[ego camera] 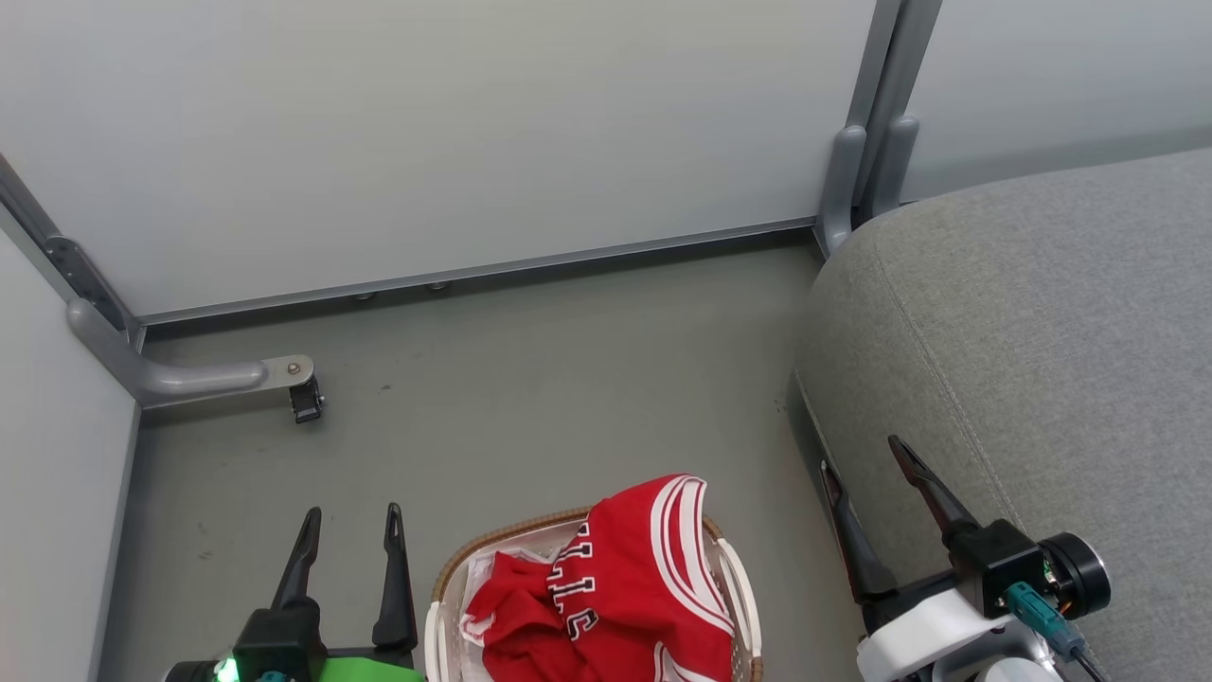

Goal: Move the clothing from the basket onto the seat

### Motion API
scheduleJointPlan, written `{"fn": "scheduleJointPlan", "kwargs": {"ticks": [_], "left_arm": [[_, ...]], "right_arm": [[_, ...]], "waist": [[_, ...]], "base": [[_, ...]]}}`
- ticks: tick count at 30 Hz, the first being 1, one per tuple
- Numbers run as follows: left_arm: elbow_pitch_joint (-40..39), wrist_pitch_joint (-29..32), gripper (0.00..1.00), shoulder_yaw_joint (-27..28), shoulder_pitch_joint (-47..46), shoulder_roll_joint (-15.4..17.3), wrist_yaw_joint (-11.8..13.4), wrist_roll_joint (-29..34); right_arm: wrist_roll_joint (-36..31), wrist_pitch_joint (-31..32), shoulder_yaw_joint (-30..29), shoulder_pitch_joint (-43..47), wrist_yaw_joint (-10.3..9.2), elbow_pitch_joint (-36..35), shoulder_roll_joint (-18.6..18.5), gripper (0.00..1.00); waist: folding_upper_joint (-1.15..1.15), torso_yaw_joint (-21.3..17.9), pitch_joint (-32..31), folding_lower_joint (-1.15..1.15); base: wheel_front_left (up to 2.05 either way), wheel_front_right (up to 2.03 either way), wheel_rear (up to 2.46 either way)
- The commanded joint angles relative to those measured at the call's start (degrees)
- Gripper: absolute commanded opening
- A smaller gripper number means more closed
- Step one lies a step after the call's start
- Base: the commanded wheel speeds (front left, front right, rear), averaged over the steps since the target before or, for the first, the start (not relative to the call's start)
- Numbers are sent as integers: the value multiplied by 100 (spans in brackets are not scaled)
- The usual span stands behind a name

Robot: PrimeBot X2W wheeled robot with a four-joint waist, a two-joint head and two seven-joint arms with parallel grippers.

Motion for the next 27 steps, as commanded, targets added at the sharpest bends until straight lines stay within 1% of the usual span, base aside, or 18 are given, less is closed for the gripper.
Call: {"fn": "scheduleJointPlan", "kwargs": {"ticks": [1,14,18,23,27], "left_arm": [[16,-4,100,5,69,38,17,-15],[18,-3,100,-15,19,37,33,-36],[15,-3,100,-53,-21,37,3,-40],[-11,-2,100,-182,-244,36,-62,103],[121,-1,100,-400,-550,35,-197,388]], "right_arm": [[-14,-28,-7,78,-1,-30,-30,100],[-36,-28,-38,34,0,-49,-30,100],[-63,-28,-62,13,-1,-85,-30,100],[-110,-28,-122,-177,-1,-210,-31,100],[-159,-28,-188,-368,-1,-288,-30,100]], "waist": [[0,0,2,0],[0,2,64,0],[0,5,144,0],[0,7,526,0],[0,-11,948,0]], "base": [[0,0,0],[0,0,0],[0,0,0],[0,0,0],[0,0,0]]}}
